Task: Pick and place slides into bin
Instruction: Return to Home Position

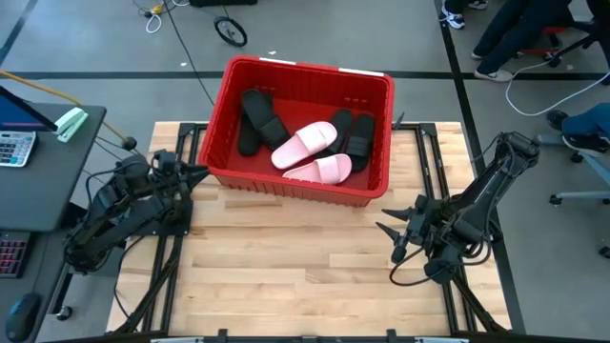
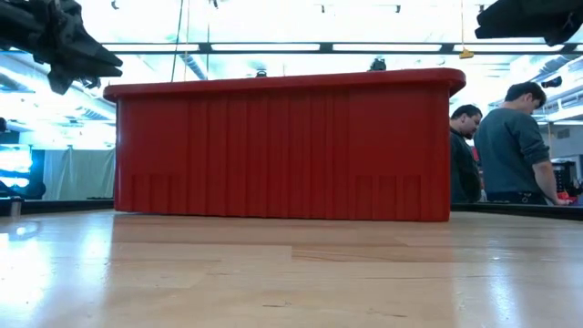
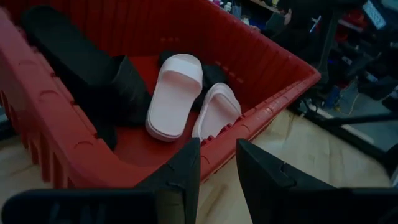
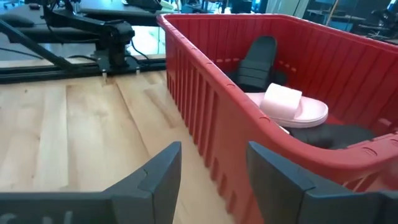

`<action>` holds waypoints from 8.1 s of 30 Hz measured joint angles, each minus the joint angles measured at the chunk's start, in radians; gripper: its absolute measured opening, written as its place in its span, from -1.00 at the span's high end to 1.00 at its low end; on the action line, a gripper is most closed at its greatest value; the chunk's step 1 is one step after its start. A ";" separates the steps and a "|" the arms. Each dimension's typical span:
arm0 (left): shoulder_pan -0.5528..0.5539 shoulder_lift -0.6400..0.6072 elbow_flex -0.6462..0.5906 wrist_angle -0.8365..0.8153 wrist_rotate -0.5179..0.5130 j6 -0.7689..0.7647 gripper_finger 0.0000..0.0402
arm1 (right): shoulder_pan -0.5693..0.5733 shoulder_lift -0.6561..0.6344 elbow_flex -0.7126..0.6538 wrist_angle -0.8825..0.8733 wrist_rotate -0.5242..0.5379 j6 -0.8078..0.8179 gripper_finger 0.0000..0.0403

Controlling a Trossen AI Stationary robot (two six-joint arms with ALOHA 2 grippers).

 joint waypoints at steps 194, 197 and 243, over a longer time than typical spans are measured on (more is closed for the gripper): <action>0.000 0.000 0.002 -0.001 0.000 -0.036 0.47 | -0.464 -0.565 -0.675 1.067 -0.686 -0.857 0.08; 0.000 0.000 0.002 -0.001 0.000 -0.036 0.47 | -0.464 -0.566 -0.675 1.067 -0.686 -0.857 0.08; 0.000 0.000 0.002 -0.001 0.000 -0.036 0.47 | -0.464 -0.565 -0.675 1.067 -0.686 -0.857 0.08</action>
